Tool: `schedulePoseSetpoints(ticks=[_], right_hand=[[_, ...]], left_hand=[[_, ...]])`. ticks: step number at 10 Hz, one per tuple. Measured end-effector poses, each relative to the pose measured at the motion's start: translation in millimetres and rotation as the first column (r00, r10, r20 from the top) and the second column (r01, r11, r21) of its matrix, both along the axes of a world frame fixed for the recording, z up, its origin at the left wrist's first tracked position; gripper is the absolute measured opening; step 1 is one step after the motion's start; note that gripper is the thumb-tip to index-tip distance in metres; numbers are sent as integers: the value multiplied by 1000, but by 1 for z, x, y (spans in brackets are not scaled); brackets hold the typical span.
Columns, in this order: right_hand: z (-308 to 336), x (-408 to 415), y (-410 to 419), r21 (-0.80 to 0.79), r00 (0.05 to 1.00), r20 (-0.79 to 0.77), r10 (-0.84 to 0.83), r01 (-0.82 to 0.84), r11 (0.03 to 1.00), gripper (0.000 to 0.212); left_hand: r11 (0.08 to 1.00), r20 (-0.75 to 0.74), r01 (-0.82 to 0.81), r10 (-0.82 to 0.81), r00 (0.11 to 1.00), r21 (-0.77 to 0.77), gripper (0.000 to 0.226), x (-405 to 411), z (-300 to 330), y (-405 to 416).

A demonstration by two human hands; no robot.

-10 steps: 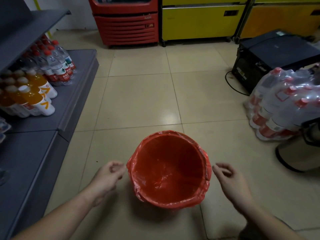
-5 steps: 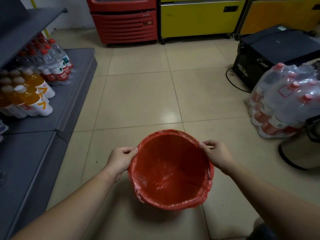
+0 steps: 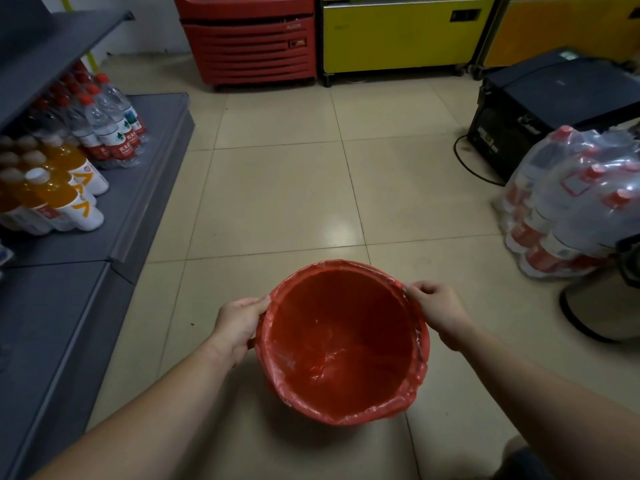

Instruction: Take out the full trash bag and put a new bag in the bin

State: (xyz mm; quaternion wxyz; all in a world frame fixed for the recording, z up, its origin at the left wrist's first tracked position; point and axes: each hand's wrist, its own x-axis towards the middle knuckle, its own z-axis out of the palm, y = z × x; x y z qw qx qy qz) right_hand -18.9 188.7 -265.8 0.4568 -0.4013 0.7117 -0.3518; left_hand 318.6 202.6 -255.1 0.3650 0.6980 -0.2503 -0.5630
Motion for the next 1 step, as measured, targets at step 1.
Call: schedulePoseSetpoints(ticks=[1], right_hand=[[0, -1, 8, 3, 999, 35, 19, -19, 1000, 26]], left_hand=[[999, 25, 28, -29, 999, 19, 13, 0, 2, 6]])
